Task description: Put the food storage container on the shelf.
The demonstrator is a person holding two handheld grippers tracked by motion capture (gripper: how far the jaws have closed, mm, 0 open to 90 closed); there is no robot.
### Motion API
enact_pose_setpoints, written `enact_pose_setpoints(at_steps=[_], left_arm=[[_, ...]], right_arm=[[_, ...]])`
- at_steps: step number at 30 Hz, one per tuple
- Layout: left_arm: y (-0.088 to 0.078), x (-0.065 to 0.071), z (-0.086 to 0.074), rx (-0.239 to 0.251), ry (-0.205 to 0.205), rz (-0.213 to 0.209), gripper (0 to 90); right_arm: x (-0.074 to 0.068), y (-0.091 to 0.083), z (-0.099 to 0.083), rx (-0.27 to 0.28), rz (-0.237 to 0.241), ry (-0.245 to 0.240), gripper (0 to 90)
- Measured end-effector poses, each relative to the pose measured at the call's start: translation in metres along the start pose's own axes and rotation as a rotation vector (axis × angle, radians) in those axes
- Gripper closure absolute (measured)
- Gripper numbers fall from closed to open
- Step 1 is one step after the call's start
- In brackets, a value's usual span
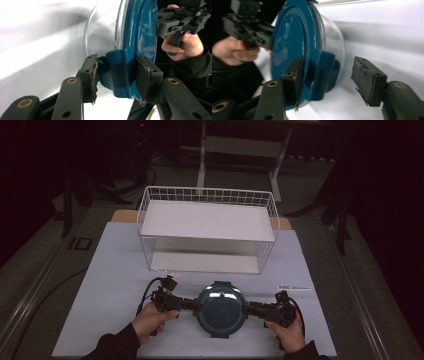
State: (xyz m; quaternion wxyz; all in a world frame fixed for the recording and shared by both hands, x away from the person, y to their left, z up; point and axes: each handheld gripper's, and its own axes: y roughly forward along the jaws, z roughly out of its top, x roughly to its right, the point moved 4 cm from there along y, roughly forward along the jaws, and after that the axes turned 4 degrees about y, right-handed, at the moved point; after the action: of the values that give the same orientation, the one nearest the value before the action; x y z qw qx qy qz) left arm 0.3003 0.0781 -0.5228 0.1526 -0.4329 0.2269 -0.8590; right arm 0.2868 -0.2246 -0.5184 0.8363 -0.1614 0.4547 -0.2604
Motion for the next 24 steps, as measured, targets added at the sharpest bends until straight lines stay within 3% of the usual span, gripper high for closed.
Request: enact_pose_setpoints(at_steps=[6,16,22,24], left_arm=[[-0.001,0.002,-0.001,0.0,0.004,0.006,56.2],[-0.001,0.005,-0.005,0.024,0.007,0.03,55.7],[-0.003,0.009,-0.01,0.048,0.015,0.04,56.1],[-0.004,0.011,-0.01,0.061,0.034,0.052,56.1]], right_arm=[[-0.001,0.004,-0.004,-0.036,0.045,0.041,54.2],[-0.003,0.005,-0.007,-0.04,0.034,0.085,55.0],[-0.012,0.002,-0.009,-0.042,0.014,0.053,56.3],[-0.013,0.002,-0.008,-0.044,0.014,0.048,56.4]])
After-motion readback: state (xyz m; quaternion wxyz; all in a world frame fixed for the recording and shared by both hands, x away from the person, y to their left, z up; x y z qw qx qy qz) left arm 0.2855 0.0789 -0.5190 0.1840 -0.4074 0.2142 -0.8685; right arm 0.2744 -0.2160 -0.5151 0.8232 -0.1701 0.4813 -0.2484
